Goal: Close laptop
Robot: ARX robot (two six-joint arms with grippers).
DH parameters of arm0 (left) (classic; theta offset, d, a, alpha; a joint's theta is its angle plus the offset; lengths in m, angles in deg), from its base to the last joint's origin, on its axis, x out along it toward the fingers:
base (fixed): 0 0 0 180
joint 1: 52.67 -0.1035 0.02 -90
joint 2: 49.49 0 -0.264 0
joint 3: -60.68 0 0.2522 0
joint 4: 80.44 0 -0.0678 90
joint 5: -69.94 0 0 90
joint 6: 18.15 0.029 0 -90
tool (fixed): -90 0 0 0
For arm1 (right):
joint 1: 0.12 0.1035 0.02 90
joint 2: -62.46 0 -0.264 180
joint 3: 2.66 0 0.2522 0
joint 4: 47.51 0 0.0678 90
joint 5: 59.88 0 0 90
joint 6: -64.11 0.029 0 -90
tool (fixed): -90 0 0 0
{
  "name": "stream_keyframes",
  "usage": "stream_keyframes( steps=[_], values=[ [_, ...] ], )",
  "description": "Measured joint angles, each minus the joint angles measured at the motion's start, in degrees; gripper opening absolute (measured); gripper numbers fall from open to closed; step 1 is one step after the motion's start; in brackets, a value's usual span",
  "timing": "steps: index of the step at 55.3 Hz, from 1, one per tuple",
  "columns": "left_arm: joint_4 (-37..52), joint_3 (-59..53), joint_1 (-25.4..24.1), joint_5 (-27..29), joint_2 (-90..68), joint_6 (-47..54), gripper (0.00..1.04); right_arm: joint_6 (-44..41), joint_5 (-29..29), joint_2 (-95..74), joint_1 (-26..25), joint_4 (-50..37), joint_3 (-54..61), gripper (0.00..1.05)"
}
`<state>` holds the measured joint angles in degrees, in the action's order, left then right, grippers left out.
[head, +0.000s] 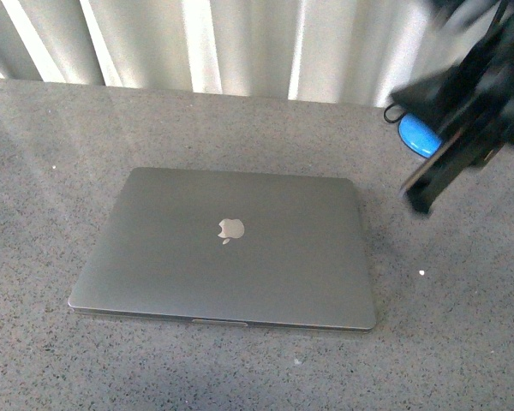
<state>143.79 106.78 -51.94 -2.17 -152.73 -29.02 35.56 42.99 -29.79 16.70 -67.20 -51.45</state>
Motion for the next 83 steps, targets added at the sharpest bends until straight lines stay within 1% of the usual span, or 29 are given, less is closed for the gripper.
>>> stream_keyframes(
  steps=[2,3,7,9,13,15,16,17,18,19,21,23,25,26,27,29,30,31,33,36,40,41,47,53,57,64,66,70,83],
  values=[
    [0.17,-0.07,-1.05,1.60,1.51,-1.42,0.15,1.73,-0.85,4.92,-1.49,-2.49,0.55,0.02],
    [0.17,-0.13,-1.27,1.64,1.70,-1.81,0.20,2.54,-0.98,7.98,-2.32,-3.69,0.90,0.06],
    [0.11,-0.48,-1.01,1.09,1.36,-2.62,0.31,3.76,-1.22,12.52,-3.15,-4.57,0.96,0.18],
    [0.02,-0.79,-0.72,0.98,0.90,-2.89,0.38,4.04,-1.20,13.35,-3.21,-4.66,0.96,0.24],
    [0.00,-0.98,-0.28,0.74,0.79,-3.02,0.49,4.44,-1.18,13.46,-3.26,-4.61,1.11,0.34],
    [0.02,-0.98,-0.13,0.55,0.81,-3.02,0.56,4.52,-1.20,13.00,-3.28,-4.52,1.46,0.41],
    [0.02,-0.96,-0.13,0.55,0.83,-3.04,0.57,4.61,-1.20,12.83,-3.30,-4.48,1.64,0.45],
    [0.02,-0.96,-0.13,0.57,0.83,-3.06,0.63,4.61,-1.22,12.66,-3.30,-4.42,1.75,0.48],
    [0.11,-0.96,-0.15,0.39,0.83,-3.06,0.65,4.63,-1.22,12.61,-3.30,-4.39,1.79,0.50],
    [1.88,-1.33,-0.28,-1.86,0.24,-1.75,0.64,4.66,-1.22,12.50,-3.34,-4.39,1.86,0.54],
    [8.63,-2.99,-0.63,-8.33,-0.57,0.61,0.57,4.70,-1.22,12.48,-3.34,-4.39,1.90,0.61],
    [14.29,-5.22,-0.85,-13.57,-0.68,3.74,0.50,4.76,-1.20,12.52,-3.34,-4.42,1.90,0.68],
    [17.18,-6.91,-0.83,-16.04,-0.13,5.16,0.45,5.11,-1.60,12.50,-3.32,-4.52,1.90,0.73],
    [18.27,-7.96,-0.83,-16.90,0.59,6.29,0.41,6.64,-4.20,12.24,-2.89,-5.99,2.25,0.72],
    [18.56,-8.46,-0.83,-17.18,1.01,6.47,0.39,7.98,-7.26,12.17,-2.40,-8.74,3.17,0.69],
    [18.93,-10.43,-0.70,-17.79,3.08,7.85,0.32,11.17,-14.16,12.15,-2.10,-12.59,4.81,0.64],
    [18.93,-10.86,-0.68,-17.79,3.65,7.93,0.31,12.81,-15.78,12.22,-2.03,-13.73,5.42,0.63],
    [18.93,-12.15,-0.61,-17.90,5.29,8.55,0.25,16.06,-19.91,12.87,-2.05,-16.48,7.28,0.57],
    [18.73,-14.25,-0.61,-17.92,7.87,9.20,0.16,20.04,-24.02,14.71,-2.97,-18.56,10.19,0.49],
    [17.81,-16.92,-0.70,-17.84,11.37,9.57,0.04,23.63,-24.48,17.77,-4.79,-19.21,13.70,0.36],
    [16.55,-19.30,-0.68,-17.86,14.82,9.94,0.04,25.55,-23.26,20.46,-5.99,-19.30,16.63,0.24],
    [16.35,-19.61,-0.68,-17.86,15.30,9.94,0.04,25.73,-23.02,20.83,-6.14,-19.30,17.00,0.22],
    [13.81,-22.77,-0.61,-17.92,20.92,10.27,0.04,26.80,-20.98,25.46,-7.74,-18.88,21.14,0.01],
    [10.62,-25.31,-0.72,-17.75,26.53,10.38,0.04,27.28,-19.78,29.66,-9.31,-17.64,24.17,0.01],
    [2.19,-26.23,-0.70,-17.92,35.10,10.43,0.04,27.41,-18.73,33.53,-10.49,-16.04,26.47,0.01],
    [-3.41,-28.24,-0.70,-17.88,43.93,10.43,0.04,27.54,-17.35,39.41,-11.93,-12.83,29.16,0.01],
    [-5.20,-28.89,-0.70,-17.88,46.16,10.43,0.04,27.56,-13.77,41.77,-14.19,-11.26,30.01,0.01],
    [-9.25,-30.10,-0.70,-17.90,51.30,10.43,0.04,27.58,-13.18,42.97,-16.44,-13.29,32.26,0.01],
    [-20.98,-31.26,-0.70,-17.88,65.22,10.45,0.04,27.67,-12.79,55.45,-16.68,-2.40,33.48,0.01]
  ],
)
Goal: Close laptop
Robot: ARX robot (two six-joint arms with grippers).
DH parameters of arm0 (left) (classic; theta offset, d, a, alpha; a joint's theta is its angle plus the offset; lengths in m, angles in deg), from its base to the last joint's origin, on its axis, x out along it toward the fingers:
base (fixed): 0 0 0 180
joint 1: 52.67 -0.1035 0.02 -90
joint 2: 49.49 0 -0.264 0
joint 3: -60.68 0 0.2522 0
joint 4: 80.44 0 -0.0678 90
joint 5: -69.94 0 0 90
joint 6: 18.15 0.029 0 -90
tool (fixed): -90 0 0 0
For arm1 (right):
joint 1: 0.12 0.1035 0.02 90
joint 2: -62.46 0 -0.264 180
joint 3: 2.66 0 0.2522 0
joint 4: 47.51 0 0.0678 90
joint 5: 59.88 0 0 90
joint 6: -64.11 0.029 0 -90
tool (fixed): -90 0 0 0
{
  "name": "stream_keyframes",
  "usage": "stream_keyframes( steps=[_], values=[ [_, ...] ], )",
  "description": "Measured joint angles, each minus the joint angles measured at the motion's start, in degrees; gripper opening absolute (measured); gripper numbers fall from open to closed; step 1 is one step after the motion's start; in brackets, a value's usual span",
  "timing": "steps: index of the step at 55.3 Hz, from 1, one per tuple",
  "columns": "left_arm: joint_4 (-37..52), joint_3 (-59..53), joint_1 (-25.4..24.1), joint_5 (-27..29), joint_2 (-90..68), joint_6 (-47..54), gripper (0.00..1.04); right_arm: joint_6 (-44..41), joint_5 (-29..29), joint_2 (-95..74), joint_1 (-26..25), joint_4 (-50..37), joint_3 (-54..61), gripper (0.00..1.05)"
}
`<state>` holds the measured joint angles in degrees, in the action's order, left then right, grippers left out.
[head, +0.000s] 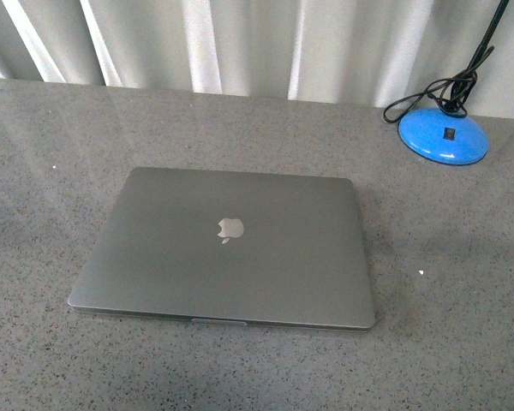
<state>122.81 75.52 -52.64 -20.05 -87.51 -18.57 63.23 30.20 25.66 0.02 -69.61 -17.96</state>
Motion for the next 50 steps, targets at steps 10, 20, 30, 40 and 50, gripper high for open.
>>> stream_keyframes(
  steps=[10,20,30,40,50],
  values=[
    [-7.52,-0.04,0.00,0.00,8.20,-0.02,0.04,0.15,0.00,8.17,0.00,7.52,0.09,0.01],
    [-12.72,-0.04,0.00,0.00,13.75,0.00,0.04,0.24,0.00,13.40,0.00,12.46,0.11,0.01],
    [-16.90,-0.04,0.00,0.00,18.10,-0.02,0.04,0.26,0.00,17.59,0.00,16.44,0.11,0.01],
    [-20.37,-0.04,0.00,-0.02,21.59,-0.02,0.04,0.28,-0.02,20.98,0.00,19.87,0.13,0.01],
    [-24.06,-0.04,0.00,0.00,25.31,-0.02,0.04,0.28,-0.02,24.59,0.00,23.43,0.13,0.01]
  ],
)
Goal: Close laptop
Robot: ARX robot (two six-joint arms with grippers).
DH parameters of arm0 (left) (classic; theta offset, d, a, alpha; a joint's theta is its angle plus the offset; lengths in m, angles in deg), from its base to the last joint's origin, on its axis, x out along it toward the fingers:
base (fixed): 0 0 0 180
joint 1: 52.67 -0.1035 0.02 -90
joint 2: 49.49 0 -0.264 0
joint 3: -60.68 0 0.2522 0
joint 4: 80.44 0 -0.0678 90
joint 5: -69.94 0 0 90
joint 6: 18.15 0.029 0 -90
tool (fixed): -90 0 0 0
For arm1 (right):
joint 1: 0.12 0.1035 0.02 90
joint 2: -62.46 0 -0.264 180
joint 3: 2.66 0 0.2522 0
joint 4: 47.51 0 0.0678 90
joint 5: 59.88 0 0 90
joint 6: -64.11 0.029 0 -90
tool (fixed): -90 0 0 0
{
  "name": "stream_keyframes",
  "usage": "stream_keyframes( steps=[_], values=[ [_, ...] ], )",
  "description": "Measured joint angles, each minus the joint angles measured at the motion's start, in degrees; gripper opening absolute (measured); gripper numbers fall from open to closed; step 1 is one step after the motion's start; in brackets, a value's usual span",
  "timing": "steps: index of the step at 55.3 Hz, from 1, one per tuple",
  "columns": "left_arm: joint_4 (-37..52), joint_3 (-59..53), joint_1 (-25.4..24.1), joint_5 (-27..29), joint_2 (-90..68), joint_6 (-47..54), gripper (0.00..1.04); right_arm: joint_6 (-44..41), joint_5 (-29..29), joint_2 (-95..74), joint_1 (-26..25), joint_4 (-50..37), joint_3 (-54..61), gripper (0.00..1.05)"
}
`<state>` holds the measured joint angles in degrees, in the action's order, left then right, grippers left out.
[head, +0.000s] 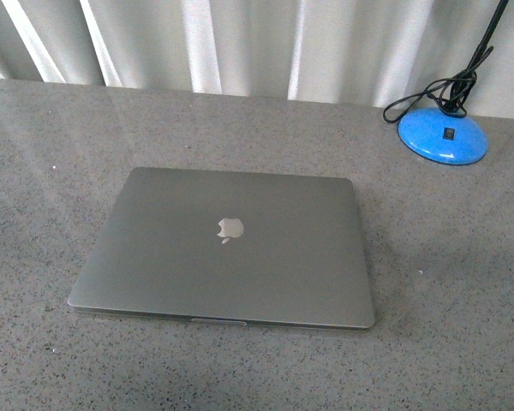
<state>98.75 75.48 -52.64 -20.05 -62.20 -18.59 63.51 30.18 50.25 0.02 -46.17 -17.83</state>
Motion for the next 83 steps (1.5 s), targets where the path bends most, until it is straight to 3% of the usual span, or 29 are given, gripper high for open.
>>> stream_keyframes(
  steps=[8,12,27,35,38,42,48,54,83],
  values=[
    [-2.69,0.00,0.00,0.00,2.69,0.02,0.04,0.00,0.00,3.69,0.00,3.82,-0.02,0.01],
    [-11.45,0.00,0.00,0.00,9.38,0.02,0.04,0.04,-0.09,10.88,0.00,12.00,-0.02,0.01],
    [-12.87,0.00,0.00,0.00,12.48,0.00,0.05,0.00,-0.11,11.93,0.00,12.33,-0.02,0.02],
    [-12.87,0.00,0.00,0.00,12.48,0.00,0.28,0.02,-0.09,11.98,0.00,12.33,-0.02,0.24],
    [-12.87,0.00,0.00,0.00,12.48,0.00,0.42,0.02,-0.11,11.98,0.00,12.33,-0.02,0.38],
    [-12.87,0.00,0.00,0.00,12.50,0.00,0.53,0.02,-0.09,11.98,0.00,12.33,-0.02,0.51],
    [-12.87,0.00,0.00,0.00,12.50,0.00,0.82,0.02,-0.09,11.98,0.00,12.33,-0.02,0.77],
    [-12.87,0.00,0.00,0.00,12.48,0.02,0.99,0.04,-0.11,11.98,0.00,12.33,-0.02,0.95],
    [-12.87,0.00,0.00,0.00,12.48,0.09,0.98,0.24,-0.09,11.98,0.00,12.33,-0.02,0.95]
  ],
)
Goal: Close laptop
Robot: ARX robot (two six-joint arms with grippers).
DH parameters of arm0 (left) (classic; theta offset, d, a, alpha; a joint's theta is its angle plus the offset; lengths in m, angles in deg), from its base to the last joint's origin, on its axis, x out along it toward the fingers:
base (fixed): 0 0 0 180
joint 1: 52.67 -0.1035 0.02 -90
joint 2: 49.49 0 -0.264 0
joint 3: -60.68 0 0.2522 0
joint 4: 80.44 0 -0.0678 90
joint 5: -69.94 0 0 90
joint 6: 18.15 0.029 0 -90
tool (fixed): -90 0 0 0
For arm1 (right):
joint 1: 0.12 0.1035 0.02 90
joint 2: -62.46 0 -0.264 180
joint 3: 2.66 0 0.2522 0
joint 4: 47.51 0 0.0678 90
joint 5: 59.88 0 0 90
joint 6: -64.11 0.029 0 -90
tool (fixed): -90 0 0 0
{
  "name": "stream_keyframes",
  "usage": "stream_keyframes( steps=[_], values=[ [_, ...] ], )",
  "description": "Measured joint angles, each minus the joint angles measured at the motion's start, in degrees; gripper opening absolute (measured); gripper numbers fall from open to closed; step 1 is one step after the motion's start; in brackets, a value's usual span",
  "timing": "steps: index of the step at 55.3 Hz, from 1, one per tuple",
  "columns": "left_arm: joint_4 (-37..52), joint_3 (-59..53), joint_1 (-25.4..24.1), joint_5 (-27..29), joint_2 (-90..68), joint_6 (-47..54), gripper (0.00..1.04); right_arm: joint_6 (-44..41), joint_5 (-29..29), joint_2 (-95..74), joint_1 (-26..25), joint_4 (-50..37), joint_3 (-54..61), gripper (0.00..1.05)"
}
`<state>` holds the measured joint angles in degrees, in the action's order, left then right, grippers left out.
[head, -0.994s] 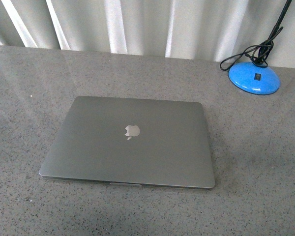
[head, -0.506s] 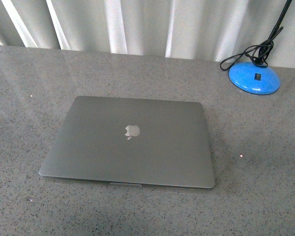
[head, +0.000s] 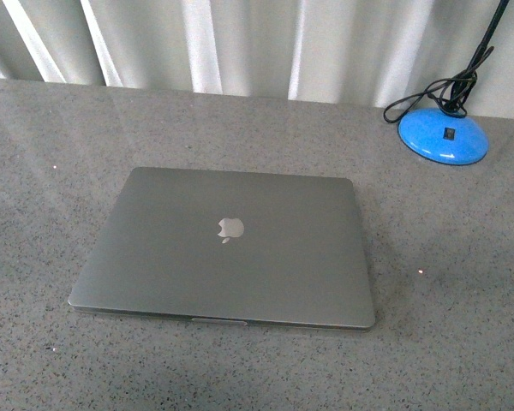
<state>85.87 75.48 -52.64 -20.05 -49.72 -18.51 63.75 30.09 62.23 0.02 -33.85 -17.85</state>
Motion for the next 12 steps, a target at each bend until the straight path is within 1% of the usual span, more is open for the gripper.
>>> stream_keyframes(
  steps=[12],
  values=[
    [0.00,0.00,0.00,0.00,0.02,0.02,0.98,0.00,0.00,0.00,0.00,0.00,0.00,0.95]
  ],
)
